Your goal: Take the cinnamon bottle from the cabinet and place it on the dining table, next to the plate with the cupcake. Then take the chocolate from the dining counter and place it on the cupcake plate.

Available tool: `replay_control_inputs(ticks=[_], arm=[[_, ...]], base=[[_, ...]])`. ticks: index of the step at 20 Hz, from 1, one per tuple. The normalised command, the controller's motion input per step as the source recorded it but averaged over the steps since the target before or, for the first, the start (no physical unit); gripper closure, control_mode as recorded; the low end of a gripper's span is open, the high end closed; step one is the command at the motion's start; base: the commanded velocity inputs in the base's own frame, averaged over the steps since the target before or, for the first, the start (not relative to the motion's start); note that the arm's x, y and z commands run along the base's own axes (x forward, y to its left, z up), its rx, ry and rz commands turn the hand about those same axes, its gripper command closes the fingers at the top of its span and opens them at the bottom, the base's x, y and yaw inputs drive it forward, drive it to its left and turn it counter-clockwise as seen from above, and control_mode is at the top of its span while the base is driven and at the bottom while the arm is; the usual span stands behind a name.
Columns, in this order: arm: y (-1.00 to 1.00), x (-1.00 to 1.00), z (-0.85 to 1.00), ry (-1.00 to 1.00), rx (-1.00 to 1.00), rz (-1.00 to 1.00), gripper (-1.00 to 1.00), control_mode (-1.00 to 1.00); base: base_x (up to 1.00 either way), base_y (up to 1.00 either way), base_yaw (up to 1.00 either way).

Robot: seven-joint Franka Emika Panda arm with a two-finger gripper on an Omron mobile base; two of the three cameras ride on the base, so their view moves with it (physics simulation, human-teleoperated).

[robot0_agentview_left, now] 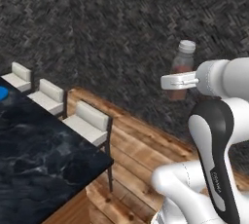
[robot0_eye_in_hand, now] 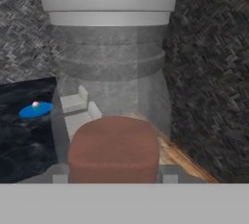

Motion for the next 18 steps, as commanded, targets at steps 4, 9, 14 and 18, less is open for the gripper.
replay_control_inputs(ticks=[4, 9, 14, 18], arm=[[0.00, 0.00, 0.00, 0.00, 0.00, 0.00, 1.00, 1.00], [0.00, 0.00, 0.00, 0.00, 0.00, 0.00, 1.00, 1.00], [0.00, 0.00, 0.00, 0.00, 0.00, 0.00, 1.00, 1.00], [0.00, 0.00, 0.00, 0.00, 0.00, 0.00, 1.00, 1.00]], base=[[0.65, -0.39, 0.16], [0.62, -0.36, 0.21], [0.61, -0.35, 0.25], [0.62, -0.36, 0.23]])
